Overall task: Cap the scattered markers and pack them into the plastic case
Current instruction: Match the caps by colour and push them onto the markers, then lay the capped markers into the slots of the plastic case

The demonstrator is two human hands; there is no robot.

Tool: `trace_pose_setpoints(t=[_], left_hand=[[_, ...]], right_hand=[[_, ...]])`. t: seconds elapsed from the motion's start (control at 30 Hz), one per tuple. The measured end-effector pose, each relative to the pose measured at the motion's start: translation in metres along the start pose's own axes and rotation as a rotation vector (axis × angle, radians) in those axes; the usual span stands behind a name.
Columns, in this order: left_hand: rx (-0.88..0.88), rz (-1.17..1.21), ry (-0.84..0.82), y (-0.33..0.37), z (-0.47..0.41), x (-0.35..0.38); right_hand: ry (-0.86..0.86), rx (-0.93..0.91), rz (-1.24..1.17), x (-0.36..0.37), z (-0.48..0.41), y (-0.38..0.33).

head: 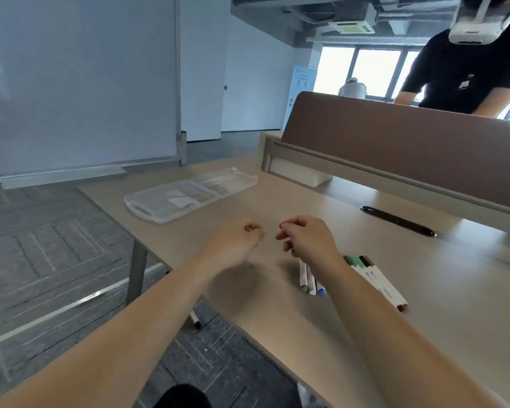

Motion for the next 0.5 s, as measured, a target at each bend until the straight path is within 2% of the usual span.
trace_pose_setpoints(t=[0.27, 0.5], left_hand=[[-0.017, -0.159, 0.155, -0.045, -0.024, -0.075], [-0.065, -0.266, 0.150, -0.073, -0.073, -0.113]], right_hand=[[-0.114, 0.048, 0.108, 0.087, -0.055, 0.000], [-0.104, -0.074, 0.349, 0.141, -0.121, -0.017]])
Point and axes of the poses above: each hand's wrist, its own z-axis away from the middle knuckle, its own x-axis out of the palm, y = z × x, the point moved 6 cm from there along -z, towards the middle knuckle, and after that the axes turned 5 degrees about -y, right-handed, at the moved point
